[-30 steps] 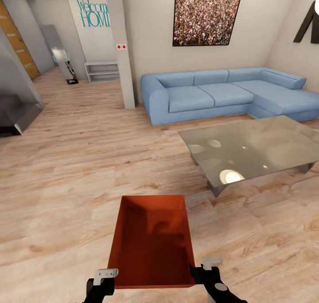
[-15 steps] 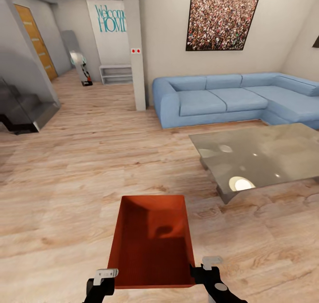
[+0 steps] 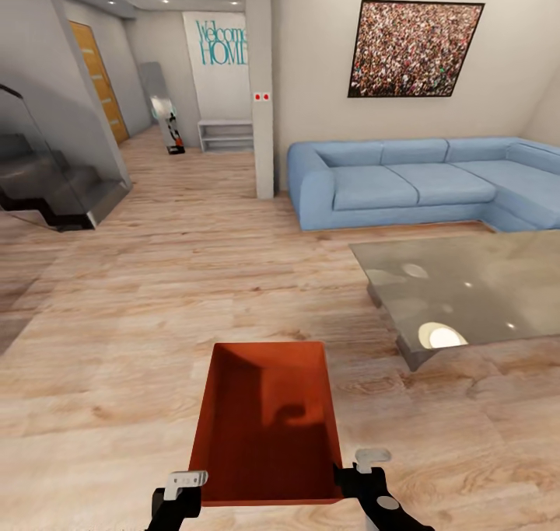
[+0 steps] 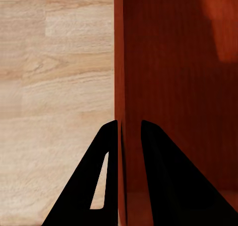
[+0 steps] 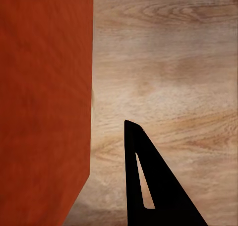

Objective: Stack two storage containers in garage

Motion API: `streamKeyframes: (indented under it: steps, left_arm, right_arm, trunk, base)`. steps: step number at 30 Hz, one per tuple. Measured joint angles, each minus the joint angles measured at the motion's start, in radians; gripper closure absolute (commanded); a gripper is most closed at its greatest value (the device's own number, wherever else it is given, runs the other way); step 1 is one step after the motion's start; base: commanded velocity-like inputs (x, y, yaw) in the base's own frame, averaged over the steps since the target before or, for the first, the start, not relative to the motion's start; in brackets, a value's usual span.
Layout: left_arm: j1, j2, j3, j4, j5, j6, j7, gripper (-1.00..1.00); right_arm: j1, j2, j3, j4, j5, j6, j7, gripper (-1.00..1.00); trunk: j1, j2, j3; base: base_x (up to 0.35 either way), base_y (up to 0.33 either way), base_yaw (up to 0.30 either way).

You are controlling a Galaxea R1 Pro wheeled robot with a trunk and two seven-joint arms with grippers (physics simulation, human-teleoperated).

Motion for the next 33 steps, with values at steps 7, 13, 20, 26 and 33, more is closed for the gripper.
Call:
streamKeyframes:
  steps: [7,13,20,26,33]
  left_arm:
    - [0.0,0.0,-0.001,-0.001,0.0,0.0,0.0,1.0]
    - [0.0,0.0,-0.001,0.0,0.0,0.0,0.0,1.0]
    - [0.0,0.0,-0.001,-0.001,0.0,0.0,0.0,1.0]
    - [0.0,0.0,-0.001,-0.001,0.001,0.0,0.0,1.0]
    - [0.0,0.0,-0.001,-0.001,0.0,0.0,0.0,1.0]
  right_arm:
    - [0.0,0.0,0.0,0.0,0.0,0.0,0.0,1.0]
    - [0.0,0.0,0.0,0.0,0.0,0.0,0.0,1.0]
    - [0.0,0.0,0.0,-0.001,0.0,0.0,0.0,1.0]
    - [0.0,0.0,0.0,0.0,0.0,0.0,0.0,1.0]
    - [0.0,0.0,0.0,0.0,0.0,0.0,0.0,1.0]
  trunk:
    - [0.0,0.0,0.007]
    - [-0.001,0.0,0.008]
    - [-0.001,0.0,0.008]
    - [-0.001,0.0,0.008]
    - [-0.001,0.0,0.008]
  base:
    - [0.036,0.0,0.114]
    - [0.272,0.0,0.015]
    - [0.337,0.0,0.002]
    - [0.344,0.0,0.122]
    - [0.345,0.0,0.272]
